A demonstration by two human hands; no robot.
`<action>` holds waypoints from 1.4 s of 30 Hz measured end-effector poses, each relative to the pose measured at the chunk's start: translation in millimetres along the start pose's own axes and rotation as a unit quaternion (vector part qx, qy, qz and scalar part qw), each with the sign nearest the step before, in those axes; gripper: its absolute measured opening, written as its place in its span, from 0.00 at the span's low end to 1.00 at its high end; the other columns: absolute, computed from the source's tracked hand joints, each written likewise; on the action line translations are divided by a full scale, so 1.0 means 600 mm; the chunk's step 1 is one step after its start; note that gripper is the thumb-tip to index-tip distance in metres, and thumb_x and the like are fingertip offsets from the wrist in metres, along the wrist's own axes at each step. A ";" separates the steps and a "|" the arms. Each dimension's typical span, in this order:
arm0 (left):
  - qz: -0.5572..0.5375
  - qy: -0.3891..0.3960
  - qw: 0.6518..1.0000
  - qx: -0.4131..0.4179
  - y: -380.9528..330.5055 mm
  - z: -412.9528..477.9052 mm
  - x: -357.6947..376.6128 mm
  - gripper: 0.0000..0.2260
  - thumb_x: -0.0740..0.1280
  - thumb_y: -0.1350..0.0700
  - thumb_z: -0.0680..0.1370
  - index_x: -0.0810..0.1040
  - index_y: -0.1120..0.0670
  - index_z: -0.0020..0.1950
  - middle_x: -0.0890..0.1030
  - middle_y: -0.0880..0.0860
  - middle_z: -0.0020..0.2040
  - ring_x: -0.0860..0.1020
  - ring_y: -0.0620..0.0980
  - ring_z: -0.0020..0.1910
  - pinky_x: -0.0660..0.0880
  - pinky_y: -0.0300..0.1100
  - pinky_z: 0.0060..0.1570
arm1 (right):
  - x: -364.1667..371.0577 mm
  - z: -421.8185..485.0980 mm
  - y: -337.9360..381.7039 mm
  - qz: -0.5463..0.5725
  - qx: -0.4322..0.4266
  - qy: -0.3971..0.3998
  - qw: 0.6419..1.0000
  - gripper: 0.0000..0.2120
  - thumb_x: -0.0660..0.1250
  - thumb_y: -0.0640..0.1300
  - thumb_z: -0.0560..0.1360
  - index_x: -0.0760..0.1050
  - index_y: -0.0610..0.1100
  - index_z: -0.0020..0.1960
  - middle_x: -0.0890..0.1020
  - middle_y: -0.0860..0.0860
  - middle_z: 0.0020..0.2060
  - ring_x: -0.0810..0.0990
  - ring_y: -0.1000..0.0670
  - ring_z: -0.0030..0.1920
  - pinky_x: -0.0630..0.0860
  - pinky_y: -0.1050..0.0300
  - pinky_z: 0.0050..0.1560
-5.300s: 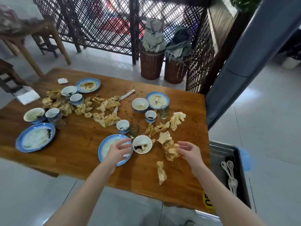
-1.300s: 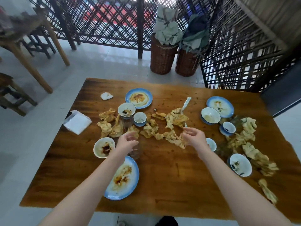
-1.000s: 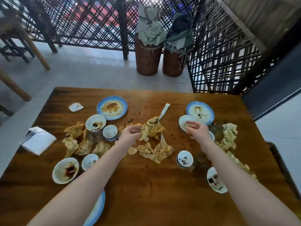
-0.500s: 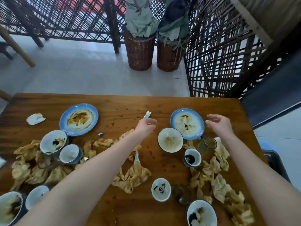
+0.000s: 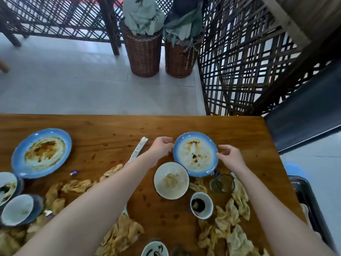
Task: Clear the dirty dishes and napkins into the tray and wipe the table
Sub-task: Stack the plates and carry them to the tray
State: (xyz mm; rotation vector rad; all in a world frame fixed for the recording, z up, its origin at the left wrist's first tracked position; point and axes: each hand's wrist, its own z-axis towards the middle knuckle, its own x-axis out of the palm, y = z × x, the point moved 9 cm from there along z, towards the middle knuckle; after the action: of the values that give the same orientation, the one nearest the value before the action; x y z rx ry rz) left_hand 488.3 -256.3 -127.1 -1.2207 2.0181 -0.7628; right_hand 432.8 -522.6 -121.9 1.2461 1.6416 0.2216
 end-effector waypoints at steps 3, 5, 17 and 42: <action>0.007 0.016 1.000 -0.009 0.000 0.008 0.013 0.18 0.63 0.61 0.80 0.70 0.59 0.71 0.78 0.56 0.58 0.76 0.52 0.55 0.73 0.41 0.49 | 0.010 0.012 -0.001 -0.016 0.000 0.010 1.000 0.19 0.68 0.40 0.76 0.72 0.43 0.66 0.77 0.50 0.51 0.75 0.52 0.49 0.73 0.57 0.47; 0.020 0.020 1.000 -0.010 0.000 0.010 0.015 0.18 0.63 0.60 0.81 0.71 0.58 0.71 0.77 0.56 0.62 0.76 0.52 0.57 0.73 0.42 0.50 | 0.011 0.016 -0.003 -0.031 -0.003 0.000 1.000 0.19 0.68 0.41 0.76 0.72 0.43 0.66 0.76 0.52 0.49 0.75 0.52 0.49 0.74 0.57 0.46; -0.005 -0.010 1.000 0.028 -0.036 -0.014 0.001 0.20 0.62 0.66 0.79 0.73 0.55 0.70 0.77 0.54 0.65 0.75 0.50 0.58 0.75 0.37 0.49 | -0.003 0.015 0.032 -0.007 -0.058 -0.025 0.998 0.09 0.67 0.35 0.76 0.75 0.45 0.54 0.79 0.49 0.50 0.78 0.50 0.50 0.79 0.52 0.50; -0.167 -0.117 0.975 0.088 0.014 -0.331 -0.319 0.24 0.62 0.71 0.75 0.68 0.62 0.72 0.76 0.57 0.63 0.77 0.58 0.60 0.77 0.52 0.56 | 0.126 -0.315 0.320 0.094 -0.190 0.029 0.977 0.13 0.64 0.38 0.78 0.75 0.40 0.62 0.80 0.55 0.43 0.80 0.55 0.41 0.78 0.61 0.27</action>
State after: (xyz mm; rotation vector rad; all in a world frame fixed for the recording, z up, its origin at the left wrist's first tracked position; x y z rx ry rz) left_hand 398.3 -50.6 33.8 -1.4866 1.5418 -0.8887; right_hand 405.3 -300.4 45.9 1.1036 1.4435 0.6626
